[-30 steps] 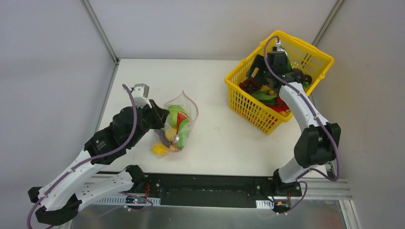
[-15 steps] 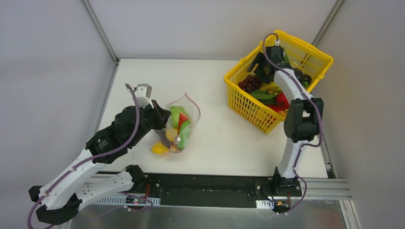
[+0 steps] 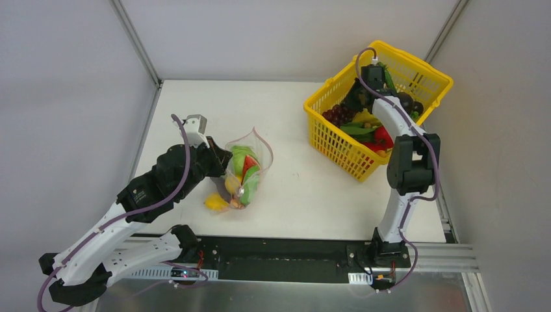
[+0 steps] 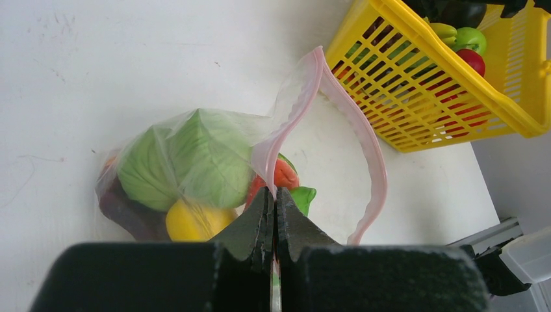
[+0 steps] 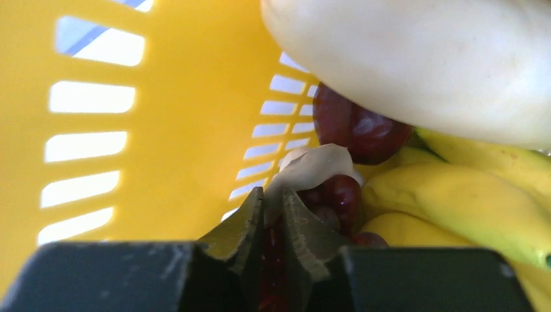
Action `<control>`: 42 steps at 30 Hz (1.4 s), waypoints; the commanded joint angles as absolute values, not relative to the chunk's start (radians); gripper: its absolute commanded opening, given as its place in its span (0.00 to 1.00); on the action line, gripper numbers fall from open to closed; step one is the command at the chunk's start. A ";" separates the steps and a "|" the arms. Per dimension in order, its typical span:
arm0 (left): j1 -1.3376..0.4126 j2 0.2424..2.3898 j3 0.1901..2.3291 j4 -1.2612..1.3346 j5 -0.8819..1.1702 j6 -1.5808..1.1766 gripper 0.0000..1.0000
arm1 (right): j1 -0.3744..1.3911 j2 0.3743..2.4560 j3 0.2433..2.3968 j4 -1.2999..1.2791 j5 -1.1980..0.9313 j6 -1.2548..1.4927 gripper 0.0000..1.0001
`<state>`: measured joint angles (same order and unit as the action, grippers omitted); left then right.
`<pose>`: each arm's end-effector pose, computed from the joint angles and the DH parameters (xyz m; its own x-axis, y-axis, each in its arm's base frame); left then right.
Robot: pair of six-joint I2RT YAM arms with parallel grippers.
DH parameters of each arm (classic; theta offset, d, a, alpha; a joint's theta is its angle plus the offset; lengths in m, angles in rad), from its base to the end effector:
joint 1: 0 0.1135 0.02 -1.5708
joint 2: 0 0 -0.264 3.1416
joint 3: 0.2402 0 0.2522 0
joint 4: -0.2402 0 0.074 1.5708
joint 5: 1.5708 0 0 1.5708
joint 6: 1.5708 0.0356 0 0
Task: Place the food in the zip-top bag and seal the zipper
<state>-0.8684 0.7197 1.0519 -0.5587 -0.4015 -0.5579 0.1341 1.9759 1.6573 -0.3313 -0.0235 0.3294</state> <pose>0.0995 -0.0960 0.4001 -0.3648 -0.3233 -0.8732 0.3105 0.8418 -0.4414 0.4585 0.0627 0.2701 -0.6167 0.2431 -0.7487 0.0500 0.9613 0.2710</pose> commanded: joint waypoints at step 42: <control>-0.858 0.755 1.082 -0.497 -0.370 -0.553 0.00 | 0.141 1.573 1.489 -0.446 -0.048 0.197 0.81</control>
